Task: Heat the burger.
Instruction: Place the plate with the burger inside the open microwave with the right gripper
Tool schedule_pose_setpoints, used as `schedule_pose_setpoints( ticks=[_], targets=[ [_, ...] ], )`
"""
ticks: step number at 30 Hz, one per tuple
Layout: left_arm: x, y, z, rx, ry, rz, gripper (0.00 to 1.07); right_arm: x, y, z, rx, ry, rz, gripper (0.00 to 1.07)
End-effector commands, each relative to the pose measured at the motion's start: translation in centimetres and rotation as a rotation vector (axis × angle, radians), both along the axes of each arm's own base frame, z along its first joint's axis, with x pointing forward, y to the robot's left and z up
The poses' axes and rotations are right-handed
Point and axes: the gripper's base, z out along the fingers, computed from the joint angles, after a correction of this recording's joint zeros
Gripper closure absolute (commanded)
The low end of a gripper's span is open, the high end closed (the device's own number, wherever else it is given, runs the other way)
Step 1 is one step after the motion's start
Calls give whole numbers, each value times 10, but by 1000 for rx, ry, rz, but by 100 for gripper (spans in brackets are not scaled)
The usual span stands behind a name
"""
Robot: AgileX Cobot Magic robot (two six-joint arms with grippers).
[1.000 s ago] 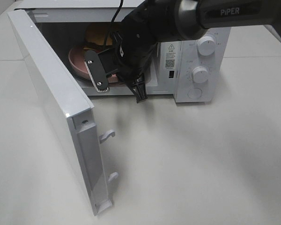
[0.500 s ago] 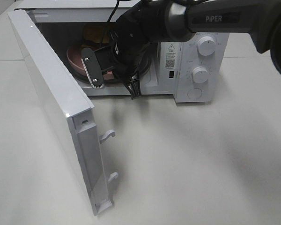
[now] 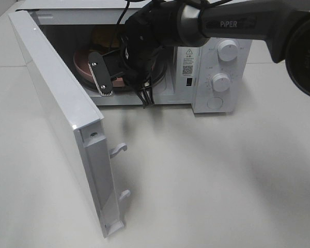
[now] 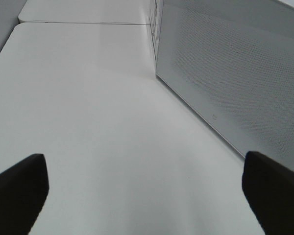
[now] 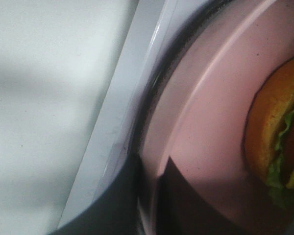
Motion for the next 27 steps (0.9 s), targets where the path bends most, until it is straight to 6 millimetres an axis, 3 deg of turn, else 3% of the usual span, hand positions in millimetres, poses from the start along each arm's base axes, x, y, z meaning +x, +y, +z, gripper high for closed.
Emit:
schedule_pose_setpoints(
  ticks=[1,27],
  targets=[
    [0,0,0,-9,-3,6,2,8,2,19,53,-82,20,107],
    [0,0,0,-8,-4,4,2,17,-3,12,67,-96,24,107]
  ],
)
